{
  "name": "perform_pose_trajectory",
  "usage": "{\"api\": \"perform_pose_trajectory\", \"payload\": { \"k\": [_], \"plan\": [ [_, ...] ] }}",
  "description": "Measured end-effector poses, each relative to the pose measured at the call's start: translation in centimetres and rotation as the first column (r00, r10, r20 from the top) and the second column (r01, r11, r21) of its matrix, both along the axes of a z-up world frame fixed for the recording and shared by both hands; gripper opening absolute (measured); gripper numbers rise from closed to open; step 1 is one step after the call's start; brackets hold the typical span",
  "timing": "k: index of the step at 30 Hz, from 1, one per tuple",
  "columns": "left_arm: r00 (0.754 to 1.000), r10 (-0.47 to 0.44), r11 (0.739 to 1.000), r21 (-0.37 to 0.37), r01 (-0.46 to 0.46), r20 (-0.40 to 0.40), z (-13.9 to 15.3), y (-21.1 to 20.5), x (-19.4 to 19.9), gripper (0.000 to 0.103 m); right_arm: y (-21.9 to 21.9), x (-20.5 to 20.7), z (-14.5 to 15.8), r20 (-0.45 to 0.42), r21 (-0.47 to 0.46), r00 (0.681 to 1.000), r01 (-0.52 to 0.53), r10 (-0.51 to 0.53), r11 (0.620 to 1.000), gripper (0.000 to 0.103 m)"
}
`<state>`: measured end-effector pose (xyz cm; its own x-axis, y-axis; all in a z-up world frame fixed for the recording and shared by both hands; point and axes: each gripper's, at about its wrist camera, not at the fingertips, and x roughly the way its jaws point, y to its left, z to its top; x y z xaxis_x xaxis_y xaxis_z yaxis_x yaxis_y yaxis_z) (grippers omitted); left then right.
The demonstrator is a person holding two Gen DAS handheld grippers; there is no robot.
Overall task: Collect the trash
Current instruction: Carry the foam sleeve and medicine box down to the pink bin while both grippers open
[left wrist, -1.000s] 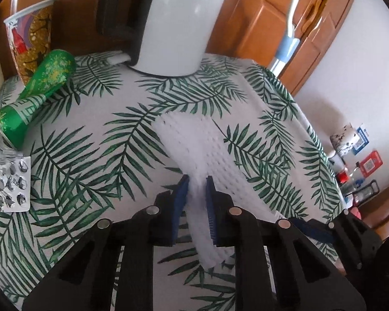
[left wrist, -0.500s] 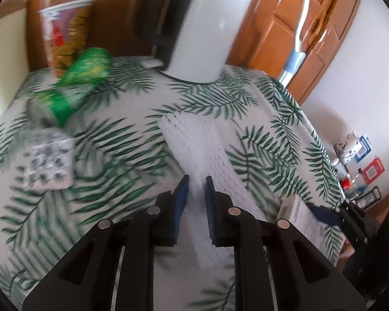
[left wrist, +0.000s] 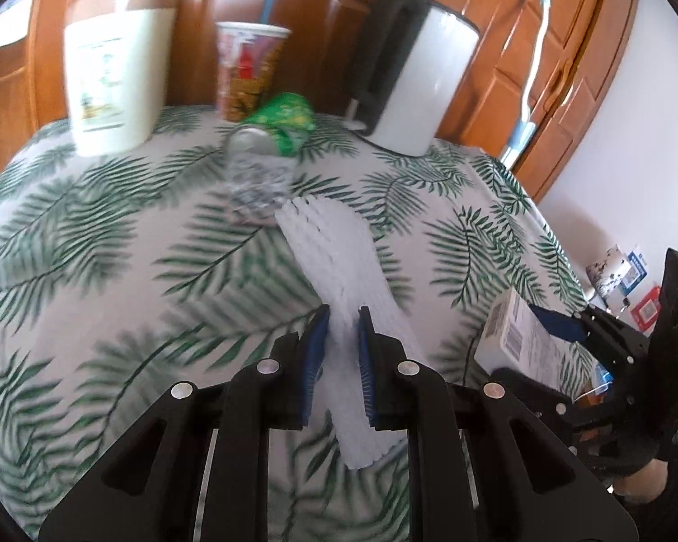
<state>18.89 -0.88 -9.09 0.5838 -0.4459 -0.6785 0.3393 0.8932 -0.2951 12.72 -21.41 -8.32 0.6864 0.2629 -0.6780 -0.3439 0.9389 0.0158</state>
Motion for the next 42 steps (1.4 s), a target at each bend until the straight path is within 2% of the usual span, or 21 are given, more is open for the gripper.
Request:
{"api": "perform_pose_trajectory", "payload": {
  "k": [5,12,16,21,26,28,34,38,42],
  "plan": [
    [1.000,0.002,1.000,-0.012,-0.001,0.026,0.8,2.7,-4.0,0.017,2.8,-2.9,0.5,0.018,0.009,0.999,-0.038,0.038,0.999,0.070],
    [0.997,-0.030,0.998,0.054,0.026,0.067,1.1,3.8,-11.5,0.017,5.0,-7.8,0.1,0.028,0.016,0.997,-0.067,0.067,0.998,0.070],
    [0.997,-0.049,0.995,0.091,0.043,0.063,-0.1,3.9,-15.4,0.017,5.8,-11.3,-1.1,0.023,0.012,0.996,-0.085,0.085,0.996,0.070],
    [0.997,-0.072,0.990,0.120,0.070,0.013,-3.5,3.9,-19.2,0.017,6.4,-15.4,-4.0,-0.014,0.010,0.994,-0.105,0.105,0.994,0.070],
    [0.990,-0.089,0.982,0.154,0.105,-0.107,-9.9,3.4,-20.9,0.017,6.4,-17.2,-9.1,-0.104,0.010,0.988,-0.114,0.114,0.993,0.070],
    [0.980,-0.091,0.978,0.167,0.122,-0.179,-13.6,3.2,-20.7,0.017,6.3,-17.4,-11.6,-0.139,0.010,0.983,-0.116,0.116,0.993,0.070],
    [0.918,-0.082,0.958,0.223,0.180,-0.387,-25.6,2.1,-18.5,0.017,6.4,-16.2,-18.6,-0.239,-0.010,0.966,-0.109,0.104,0.994,0.070],
    [0.879,-0.060,0.948,0.248,0.199,-0.473,-31.2,1.7,-16.8,0.017,6.7,-15.2,-22.5,-0.304,-0.029,0.948,-0.113,0.099,0.993,0.070],
    [0.851,-0.032,0.945,0.263,0.197,-0.523,-34.3,1.7,-15.5,0.017,7.3,-14.7,-25.6,-0.358,-0.040,0.928,-0.127,0.105,0.991,0.070]
  ]
}}
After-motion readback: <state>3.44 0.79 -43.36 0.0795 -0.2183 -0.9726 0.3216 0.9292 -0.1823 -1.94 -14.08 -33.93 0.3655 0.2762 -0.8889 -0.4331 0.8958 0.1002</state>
